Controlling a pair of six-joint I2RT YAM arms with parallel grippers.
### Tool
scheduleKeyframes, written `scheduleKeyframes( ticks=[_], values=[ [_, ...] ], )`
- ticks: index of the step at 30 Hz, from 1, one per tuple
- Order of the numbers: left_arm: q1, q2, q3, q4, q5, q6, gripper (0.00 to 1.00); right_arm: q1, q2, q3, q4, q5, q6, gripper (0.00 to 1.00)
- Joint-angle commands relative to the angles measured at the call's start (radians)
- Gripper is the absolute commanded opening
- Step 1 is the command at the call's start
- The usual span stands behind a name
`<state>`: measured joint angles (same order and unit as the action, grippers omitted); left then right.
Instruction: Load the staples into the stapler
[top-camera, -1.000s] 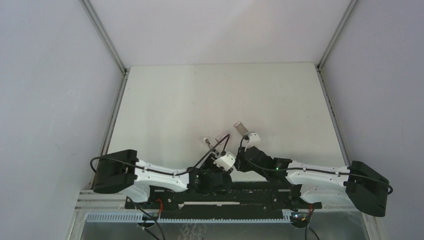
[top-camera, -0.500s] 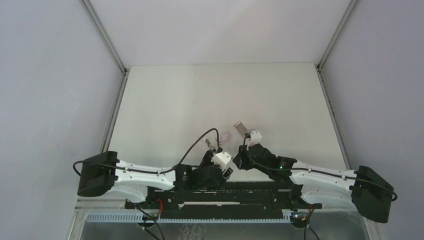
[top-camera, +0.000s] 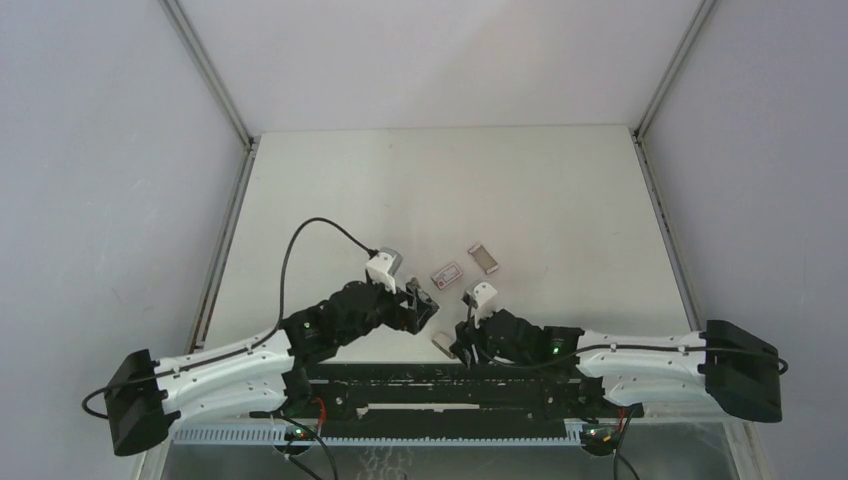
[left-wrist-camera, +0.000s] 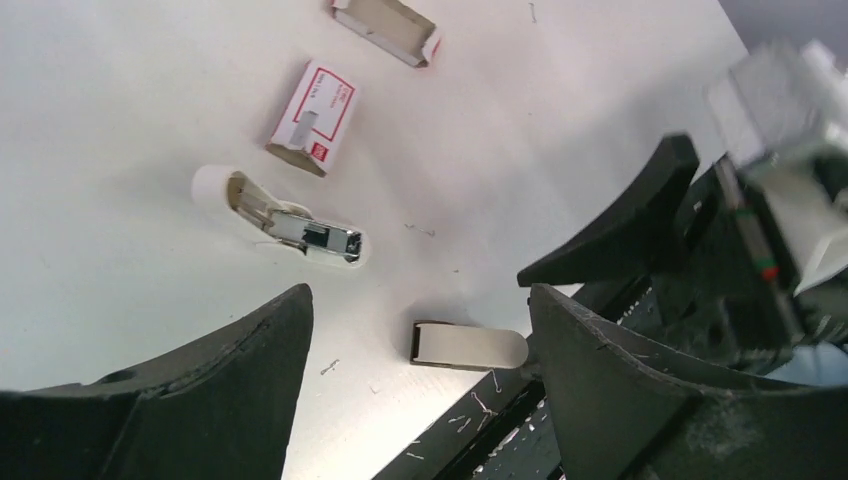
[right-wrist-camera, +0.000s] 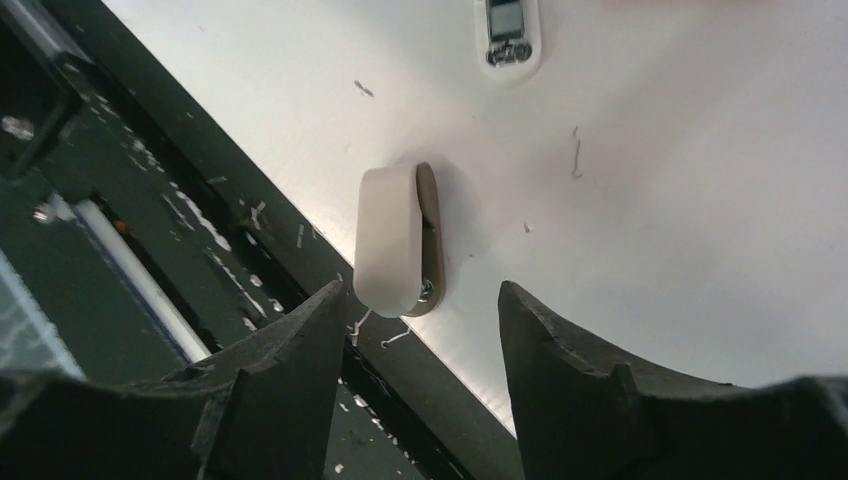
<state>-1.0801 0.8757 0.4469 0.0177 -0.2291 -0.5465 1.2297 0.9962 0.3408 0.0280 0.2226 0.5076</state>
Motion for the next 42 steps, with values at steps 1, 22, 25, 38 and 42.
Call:
scheduleKeyframes(
  ticks=[1, 22, 25, 38, 42],
  values=[
    [0.101, -0.018, -0.024, -0.017, 0.174, -0.1, 0.83, 0.048, 0.09, 0.047, 0.064, 0.066, -0.039, 0.57],
    [0.222, -0.063, -0.098, -0.007, 0.242, -0.228, 0.83, 0.158, 0.374, 0.186, -0.007, 0.178, -0.099, 0.44],
    [0.225, -0.061, -0.106, -0.006, 0.247, -0.234, 0.83, 0.159, 0.398, 0.196, -0.022, 0.179, -0.112, 0.41],
    [0.229, -0.115, -0.238, 0.211, 0.415, -0.454, 0.75, 0.148, 0.302, 0.191, 0.08, 0.141, -0.237, 0.14],
    [0.229, -0.133, -0.288, 0.251, 0.455, -0.518, 0.71, 0.141, 0.228, 0.157, 0.174, 0.106, -0.289, 0.13]
  ],
)
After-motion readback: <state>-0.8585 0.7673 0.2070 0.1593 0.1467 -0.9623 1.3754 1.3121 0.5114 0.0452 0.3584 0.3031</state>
